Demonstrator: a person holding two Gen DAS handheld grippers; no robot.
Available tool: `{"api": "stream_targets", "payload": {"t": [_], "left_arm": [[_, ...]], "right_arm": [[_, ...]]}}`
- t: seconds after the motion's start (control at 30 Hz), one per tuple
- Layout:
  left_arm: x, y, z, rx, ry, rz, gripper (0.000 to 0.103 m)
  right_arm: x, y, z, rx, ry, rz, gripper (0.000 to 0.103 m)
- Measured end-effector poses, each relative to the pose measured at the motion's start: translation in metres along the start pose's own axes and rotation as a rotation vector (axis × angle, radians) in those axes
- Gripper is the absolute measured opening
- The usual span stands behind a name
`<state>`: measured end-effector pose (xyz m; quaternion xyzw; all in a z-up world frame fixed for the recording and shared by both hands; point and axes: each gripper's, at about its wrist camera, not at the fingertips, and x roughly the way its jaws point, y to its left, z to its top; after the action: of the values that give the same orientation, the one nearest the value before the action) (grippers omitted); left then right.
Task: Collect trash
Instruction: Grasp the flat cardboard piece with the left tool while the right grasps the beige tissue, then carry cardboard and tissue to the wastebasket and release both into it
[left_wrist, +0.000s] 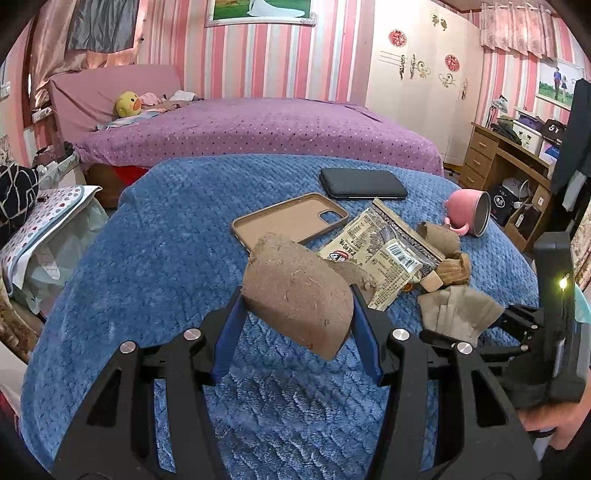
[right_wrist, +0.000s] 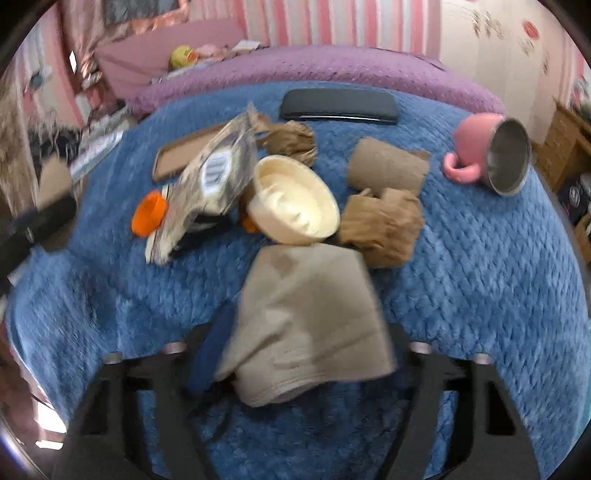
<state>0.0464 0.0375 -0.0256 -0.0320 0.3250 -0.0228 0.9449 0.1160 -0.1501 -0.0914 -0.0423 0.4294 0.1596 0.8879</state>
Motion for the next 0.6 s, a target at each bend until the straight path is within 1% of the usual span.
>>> {"api": "stream_targets", "payload": {"t": [0.03,0.07,0.13,0.23,0.33,0.4,0.6], "left_arm": [[-0.001,0.000,0.000,-0.003,-0.003,-0.001,0.053],[-0.001,0.001,0.000,-0.006,-0.005,-0.002,0.053],[-0.003,-0.001,0.000,-0.010,-0.012,-0.007,0.053],[-0.008,-0.006,0.002,-0.010,-0.030,-0.017,0.053],[-0.014,-0.015,0.004,-0.005,-0.052,-0.027,0.053],[-0.016,-0.025,0.006,0.005,-0.064,-0.038,0.053],[-0.020,-0.059,0.012,0.031,-0.088,-0.085,0.053]], "right_arm": [[-0.004,0.002,0.000,0.002,-0.008,0.021,0.033],[-0.011,0.003,0.001,0.006,-0.025,0.031,0.027],[-0.027,0.004,0.002,0.000,-0.077,0.026,0.025],[-0.059,-0.004,0.003,0.010,-0.171,0.030,0.024],[-0.087,-0.020,0.001,0.022,-0.247,0.005,0.024],[-0.099,-0.034,0.002,0.030,-0.271,-0.009,0.024],[-0.129,-0.100,-0.006,0.111,-0.318,-0.078,0.024]]}}
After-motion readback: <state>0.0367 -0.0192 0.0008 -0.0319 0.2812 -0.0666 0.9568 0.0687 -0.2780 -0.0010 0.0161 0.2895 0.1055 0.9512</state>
